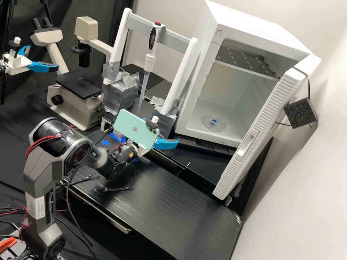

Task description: Move the petri dish to the microscope

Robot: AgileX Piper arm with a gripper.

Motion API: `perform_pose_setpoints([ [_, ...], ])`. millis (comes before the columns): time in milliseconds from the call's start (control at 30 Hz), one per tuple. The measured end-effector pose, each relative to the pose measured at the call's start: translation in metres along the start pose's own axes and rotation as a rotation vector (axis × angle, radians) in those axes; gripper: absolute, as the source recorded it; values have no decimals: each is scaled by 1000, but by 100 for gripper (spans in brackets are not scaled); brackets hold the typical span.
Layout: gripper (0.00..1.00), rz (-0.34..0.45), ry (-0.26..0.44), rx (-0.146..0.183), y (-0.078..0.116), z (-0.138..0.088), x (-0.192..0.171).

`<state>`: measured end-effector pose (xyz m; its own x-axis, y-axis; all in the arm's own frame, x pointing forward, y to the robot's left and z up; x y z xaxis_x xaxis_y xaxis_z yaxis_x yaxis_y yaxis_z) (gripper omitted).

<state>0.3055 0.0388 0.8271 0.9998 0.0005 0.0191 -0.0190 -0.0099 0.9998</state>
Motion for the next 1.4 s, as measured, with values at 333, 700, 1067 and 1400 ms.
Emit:
perform_pose_setpoints([
  [333,100,33,13,-2,11,17,-13],
  [700,100,266,-14,47,77,71,-36],
  [1067,100,261,101,79,137,87,24],
  [1400,100,142,183,24,157,88,88],
])
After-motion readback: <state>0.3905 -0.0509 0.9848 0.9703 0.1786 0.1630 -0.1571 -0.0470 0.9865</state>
